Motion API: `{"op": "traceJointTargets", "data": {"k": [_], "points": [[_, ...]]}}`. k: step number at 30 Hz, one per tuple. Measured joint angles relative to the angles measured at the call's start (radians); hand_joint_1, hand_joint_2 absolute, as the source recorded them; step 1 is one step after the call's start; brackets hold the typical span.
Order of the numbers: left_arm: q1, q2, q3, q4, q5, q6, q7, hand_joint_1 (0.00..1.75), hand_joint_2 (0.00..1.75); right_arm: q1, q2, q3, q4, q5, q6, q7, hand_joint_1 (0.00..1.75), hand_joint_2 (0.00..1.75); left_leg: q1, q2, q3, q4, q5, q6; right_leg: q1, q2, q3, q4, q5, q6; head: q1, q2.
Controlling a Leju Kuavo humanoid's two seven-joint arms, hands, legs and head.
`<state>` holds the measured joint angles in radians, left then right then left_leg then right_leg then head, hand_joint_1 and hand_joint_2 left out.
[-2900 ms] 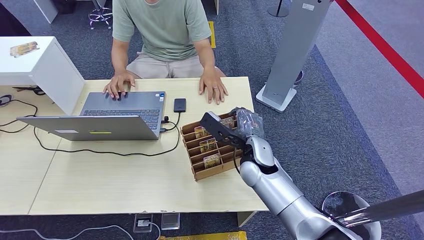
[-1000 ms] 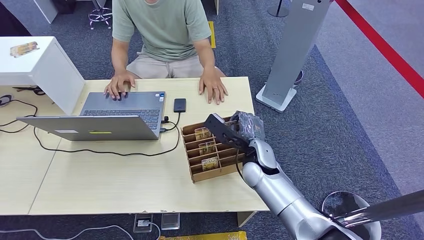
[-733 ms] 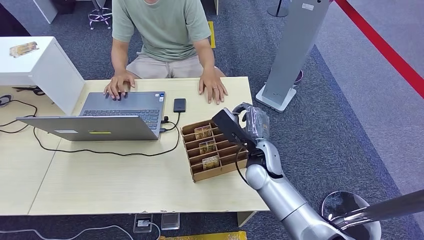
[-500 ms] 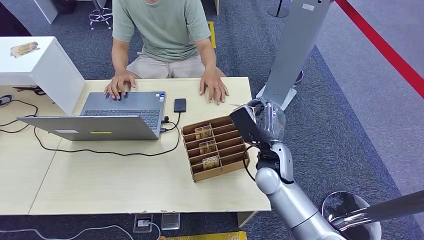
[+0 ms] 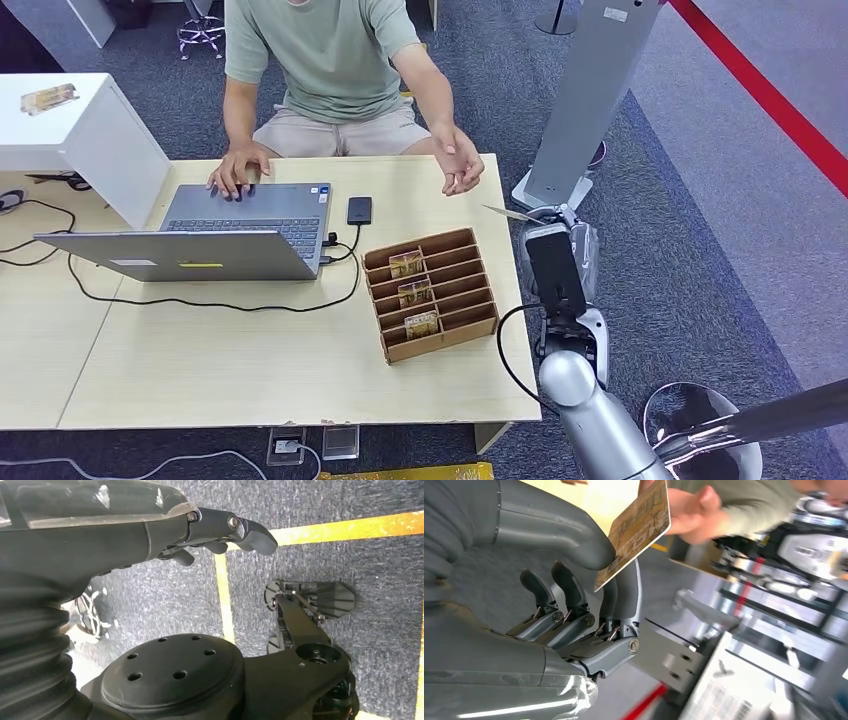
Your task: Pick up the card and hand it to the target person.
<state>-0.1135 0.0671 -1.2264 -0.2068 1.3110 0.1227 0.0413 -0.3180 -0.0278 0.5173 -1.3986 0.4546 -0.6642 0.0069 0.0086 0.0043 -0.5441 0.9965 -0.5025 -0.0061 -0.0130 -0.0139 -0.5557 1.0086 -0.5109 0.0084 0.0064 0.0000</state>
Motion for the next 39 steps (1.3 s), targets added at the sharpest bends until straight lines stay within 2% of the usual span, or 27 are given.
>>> {"op": "traceJointTargets", "data": {"k": [5,13,19,23,29,35,39], "points": [[-0.025,0.0,-0.017,0.0,-0.02,-0.001,0.022,0.0,1.75,-0.127,0.043,0.01,0.177,-0.085,-0.001,-0.027,1.47,1.75,0.0,-0.001,0.0,0.0,0.001,0.0,0.0,-0.001,0.0,0.0,0.001,0.0,0.0,0.0],[-0.041,0.0,-0.035,0.0,-0.019,0.004,0.044,0.0,1.75,-0.351,0.149,0.058,0.514,-0.033,-0.008,0.02,1.47,1.75,0.0,-0.001,-0.001,0.0,0.001,0.0,0.0,-0.001,-0.001,0.001,0.001,0.0,-0.001,0.0],[-0.036,0.0,-0.042,0.0,0.0,0.012,0.039,0.0,1.75,-0.438,0.225,0.098,0.697,0.008,0.01,0.034,1.47,1.75,0.0,-0.001,-0.001,0.0,0.001,-0.001,0.0,-0.001,-0.001,0.001,0.0,0.0,-0.001,0.0],[-0.032,0.0,-0.043,0.0,0.012,0.01,0.03,0.0,1.75,-0.467,0.261,0.125,0.787,0.03,0.019,0.036,0.0,1.75,0.0,-0.001,-0.001,0.0,0.001,-0.001,0.0,-0.001,-0.001,0.001,0.0,0.0,0.0,0.0],[-0.027,0.0,-0.045,0.0,0.018,-0.001,0.017,0.0,1.75,-0.479,0.29,0.159,0.882,0.034,0.028,0.028,0.0,1.75,0.0,-0.001,-0.001,0.0,0.001,-0.001,0.0,-0.001,-0.001,0.001,0.0,0.0,0.0,0.0],[-0.015,0.0,-0.045,0.0,0.045,0.01,0.003,0.0,1.75,-0.495,0.289,0.152,0.898,-0.022,-0.021,-0.068,0.0,1.75,0.0,-0.001,0.0,0.0,0.001,-0.001,0.0,-0.001,-0.001,0.001,0.0,0.0,0.0,0.0],[-0.007,0.0,-0.045,0.0,0.062,0.012,-0.004,0.0,1.75,-0.492,0.274,0.099,0.831,0.003,-0.031,-0.126,0.0,1.75,0.0,-0.001,0.0,0.0,0.001,-0.001,0.0,-0.001,-0.001,0.001,0.0,0.0,-0.001,0.0]]}}
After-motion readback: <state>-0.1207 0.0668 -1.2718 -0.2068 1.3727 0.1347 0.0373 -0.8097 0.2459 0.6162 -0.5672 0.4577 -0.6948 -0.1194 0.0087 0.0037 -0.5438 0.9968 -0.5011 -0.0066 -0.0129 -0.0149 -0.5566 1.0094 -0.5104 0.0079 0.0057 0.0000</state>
